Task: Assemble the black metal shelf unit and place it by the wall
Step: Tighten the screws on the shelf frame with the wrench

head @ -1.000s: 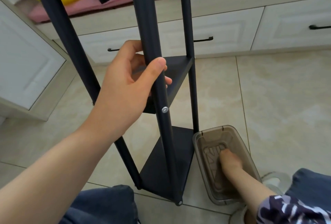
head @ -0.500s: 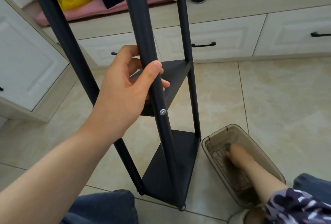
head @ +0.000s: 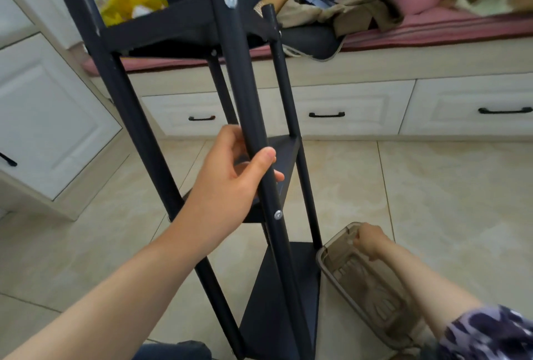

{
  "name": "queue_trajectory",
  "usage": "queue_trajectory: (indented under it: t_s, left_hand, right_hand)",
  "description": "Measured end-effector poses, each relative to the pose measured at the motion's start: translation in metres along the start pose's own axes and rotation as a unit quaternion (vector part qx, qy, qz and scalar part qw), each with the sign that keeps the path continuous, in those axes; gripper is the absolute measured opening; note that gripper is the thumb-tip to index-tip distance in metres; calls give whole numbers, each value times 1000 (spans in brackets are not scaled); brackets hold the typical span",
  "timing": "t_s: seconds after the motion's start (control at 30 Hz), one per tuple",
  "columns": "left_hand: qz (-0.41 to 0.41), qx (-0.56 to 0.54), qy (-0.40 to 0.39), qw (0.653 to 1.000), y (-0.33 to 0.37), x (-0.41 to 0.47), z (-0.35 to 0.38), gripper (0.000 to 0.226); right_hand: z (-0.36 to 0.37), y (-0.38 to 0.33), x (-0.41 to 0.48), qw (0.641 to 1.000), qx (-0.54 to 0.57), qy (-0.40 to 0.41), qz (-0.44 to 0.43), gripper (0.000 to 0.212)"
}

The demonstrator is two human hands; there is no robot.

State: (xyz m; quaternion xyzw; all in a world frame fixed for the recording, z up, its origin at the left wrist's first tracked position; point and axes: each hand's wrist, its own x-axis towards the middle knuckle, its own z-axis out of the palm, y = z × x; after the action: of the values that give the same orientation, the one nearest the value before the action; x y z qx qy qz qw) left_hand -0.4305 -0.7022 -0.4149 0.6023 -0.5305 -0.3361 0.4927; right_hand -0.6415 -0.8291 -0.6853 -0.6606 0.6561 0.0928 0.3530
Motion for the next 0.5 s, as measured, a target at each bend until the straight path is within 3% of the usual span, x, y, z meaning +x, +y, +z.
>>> queue_trajectory:
  t_s: [0.1, 0.17, 0.5]
  left_hand:
    - [-10, -11, -2, 1000, 2, -1, -1, 10]
    - [-13, -4, 3, 1000, 2, -1, -3, 11]
    - [-6, 96, 59, 994, 11, 4, -38, 24]
  right_hand:
    - [-45, -26, -14, 998, -49, -17, -28, 11]
    - [-76, -49, -31, 994, -74, -26, -71, 19]
    - [-156, -121, -153, 957, 93, 42, -272, 10]
